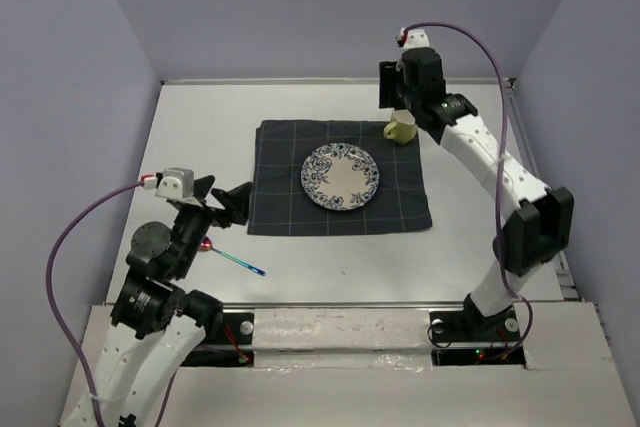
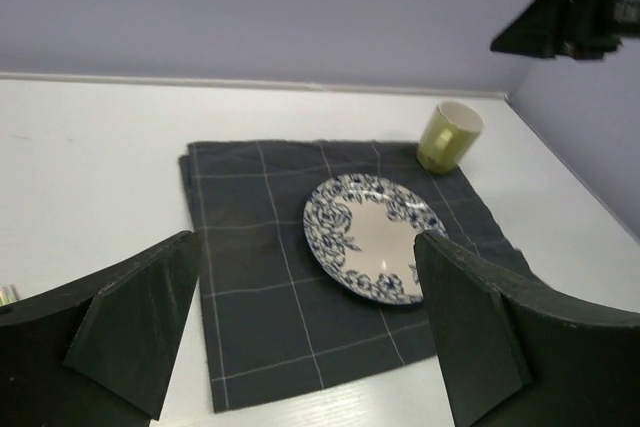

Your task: Set the dinner table for one person

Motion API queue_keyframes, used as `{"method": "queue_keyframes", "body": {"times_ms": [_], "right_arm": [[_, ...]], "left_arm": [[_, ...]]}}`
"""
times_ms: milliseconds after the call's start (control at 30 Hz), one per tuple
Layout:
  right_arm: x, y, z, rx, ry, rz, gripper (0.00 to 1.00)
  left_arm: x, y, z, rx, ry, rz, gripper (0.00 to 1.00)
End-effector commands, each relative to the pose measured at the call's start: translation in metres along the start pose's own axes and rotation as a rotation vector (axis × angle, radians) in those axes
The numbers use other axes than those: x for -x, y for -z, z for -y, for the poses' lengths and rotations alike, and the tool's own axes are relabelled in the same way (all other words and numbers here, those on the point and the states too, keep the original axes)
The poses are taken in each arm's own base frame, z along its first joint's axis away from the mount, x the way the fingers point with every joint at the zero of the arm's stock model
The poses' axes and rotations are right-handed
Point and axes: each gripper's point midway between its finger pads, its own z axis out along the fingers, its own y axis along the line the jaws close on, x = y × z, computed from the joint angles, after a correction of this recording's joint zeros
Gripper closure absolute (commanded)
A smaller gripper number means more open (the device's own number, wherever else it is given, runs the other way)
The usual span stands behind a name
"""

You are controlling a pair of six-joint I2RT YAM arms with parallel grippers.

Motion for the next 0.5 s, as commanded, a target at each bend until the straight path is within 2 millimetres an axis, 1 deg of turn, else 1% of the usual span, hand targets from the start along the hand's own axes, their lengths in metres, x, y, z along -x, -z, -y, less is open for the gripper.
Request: {"method": "queue_keyframes", "body": {"times_ms": [0, 33, 67, 100, 167, 200, 233, 267, 300, 333, 367, 400, 433, 467], "right_arm": [[-0.008, 0.063, -0.128, 0.34, -0.022, 0.067, 0.42], [-0.02, 0.069, -0.149, 0.393, -0.022, 0.077, 0.49], [-0.029, 0.077, -0.171, 0.444, -0.018, 0.074, 0.5], [-0.046, 0.098, -0.213, 0.543, 0.01, 0.059, 0.5], [-0.058, 0.117, -0.256, 0.627, 0.042, 0.068, 0.5], [-0.083, 0.129, -0.289, 0.675, 0.102, 0.046, 0.51], [-0.084, 0.122, -0.292, 0.662, 0.108, 0.05, 0.51], [-0.09, 0.139, -0.318, 0.712, 0.13, 0.065, 0.5], [-0.108, 0.136, -0.333, 0.727, 0.164, 0.048, 0.5], [-0.116, 0.141, -0.346, 0.76, 0.178, 0.047, 0.5], [-0.123, 0.154, -0.366, 0.82, 0.197, 0.059, 0.5], [-0.128, 0.159, -0.379, 0.858, 0.212, 0.077, 0.49], [-0.146, 0.154, -0.39, 0.867, 0.259, 0.069, 0.48], [-0.155, 0.154, -0.398, 0.879, 0.285, 0.062, 0.46]], "left_arm": [[0.048, 0.023, -0.028, 0.161, 0.021, 0.202, 0.01], [0.062, 0.034, -0.029, 0.173, 0.022, 0.245, 0.01], [0.068, 0.039, -0.031, 0.189, 0.03, 0.262, 0.01], [0.081, 0.049, -0.038, 0.231, 0.048, 0.299, 0.01], [0.084, 0.055, -0.045, 0.273, 0.081, 0.32, 0.01], [0.084, 0.057, -0.049, 0.295, 0.086, 0.333, 0.01], [0.082, 0.057, -0.052, 0.311, 0.089, 0.333, 0.01], [0.08, 0.058, -0.056, 0.334, 0.098, 0.329, 0.01], [0.078, 0.06, -0.064, 0.381, 0.104, 0.33, 0.01], [0.072, 0.061, -0.071, 0.419, 0.1, 0.309, 0.01], [0.069, 0.062, -0.077, 0.461, 0.104, 0.302, 0.01], [0.066, 0.064, -0.085, 0.508, 0.124, 0.303, 0.01], [0.061, 0.067, -0.097, 0.582, 0.121, 0.302, 0.01], [0.059, 0.067, -0.1, 0.603, 0.119, 0.299, 0.01]]}}
